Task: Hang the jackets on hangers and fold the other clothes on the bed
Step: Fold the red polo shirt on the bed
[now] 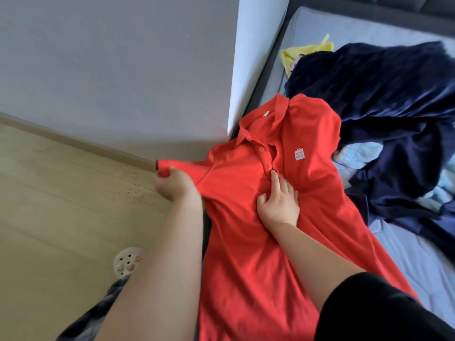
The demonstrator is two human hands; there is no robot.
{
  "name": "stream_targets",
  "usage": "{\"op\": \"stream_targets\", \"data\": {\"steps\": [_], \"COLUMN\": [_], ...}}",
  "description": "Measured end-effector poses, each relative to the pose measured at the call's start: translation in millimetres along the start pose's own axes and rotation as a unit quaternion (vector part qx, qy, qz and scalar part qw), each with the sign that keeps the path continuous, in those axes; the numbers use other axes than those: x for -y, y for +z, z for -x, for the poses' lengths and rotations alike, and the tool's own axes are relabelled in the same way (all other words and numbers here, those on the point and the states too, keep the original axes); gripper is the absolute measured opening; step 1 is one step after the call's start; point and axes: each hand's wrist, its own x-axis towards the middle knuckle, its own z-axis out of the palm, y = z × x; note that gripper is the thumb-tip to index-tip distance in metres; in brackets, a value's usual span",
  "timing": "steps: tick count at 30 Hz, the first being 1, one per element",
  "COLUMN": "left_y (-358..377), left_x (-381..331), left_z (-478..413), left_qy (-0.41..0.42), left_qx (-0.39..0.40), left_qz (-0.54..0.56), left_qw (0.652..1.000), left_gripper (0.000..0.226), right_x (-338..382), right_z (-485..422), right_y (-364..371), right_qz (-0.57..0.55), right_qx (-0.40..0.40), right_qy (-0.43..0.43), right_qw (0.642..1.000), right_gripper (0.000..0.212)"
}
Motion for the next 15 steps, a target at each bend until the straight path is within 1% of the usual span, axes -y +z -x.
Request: {"op": "stream_targets", "data": {"steps": [1, 2, 3, 4, 5, 6, 7, 8, 9, 11, 13, 14, 15], "left_y": [1, 2, 3, 4, 5, 3, 0, -2, -5, -6, 0, 4, 9], "left_x": [-2, -2, 2, 9, 18, 28, 40, 51, 60, 70, 74, 75, 75], "left_z": [17, 36, 53, 65, 74, 79, 81, 82, 81, 81, 82, 83, 85], "left_qy": [0.121, 0.245, 0.347, 0.413, 0.44, 0.441, 0.441, 0.452, 0.469, 0.499, 0.497, 0.486, 0.474], "left_qx": [0.028, 0.091, 0.188, 0.306, 0.421, 0.502, 0.534, 0.526, 0.502, 0.449, 0.426, 0.426, 0.431], "left_qz": [-0.049, -0.099, -0.138, -0.182, -0.234, -0.291, -0.35, -0.396, -0.427, -0.464, -0.5, -0.518, -0.535], "left_qw": [0.991, 0.96, 0.908, 0.838, 0.758, 0.684, 0.631, 0.601, 0.588, 0.578, 0.567, 0.561, 0.551], "left_gripper": [0.023, 0.024, 0.025, 0.03, 0.038, 0.05, 0.058, 0.061, 0.059, 0.056, 0.059, 0.061, 0.063], "right_x": [1, 1, 0, -2, -6, -11, -18, -25, -32, -48, -56, -60, -63], "right_z": [-2, -5, -10, -17, -24, -31, -36, -40, -43, -51, -62, -69, -76], "right_y": [-7, -15, -25, -35, -47, -59, -71, -83, -92, -106, -117, -119, -119], "right_qz": [-0.013, -0.029, -0.049, -0.083, -0.129, -0.18, -0.22, -0.238, -0.231, -0.208, -0.232, -0.243, -0.274], "right_qx": [0.007, 0.016, 0.031, 0.051, 0.067, 0.068, 0.048, 0.011, -0.033, -0.103, -0.121, -0.111, -0.083], "right_qy": [0.005, 0.012, 0.027, 0.047, 0.062, 0.071, 0.076, 0.086, 0.1, 0.135, 0.188, 0.223, 0.259], "right_qw": [1.0, 0.999, 0.998, 0.994, 0.987, 0.979, 0.971, 0.967, 0.967, 0.963, 0.947, 0.938, 0.923], "right_gripper": [0.073, 0.073, 0.071, 0.067, 0.06, 0.052, 0.043, 0.037, 0.033, 0.032, 0.035, 0.036, 0.035]}}
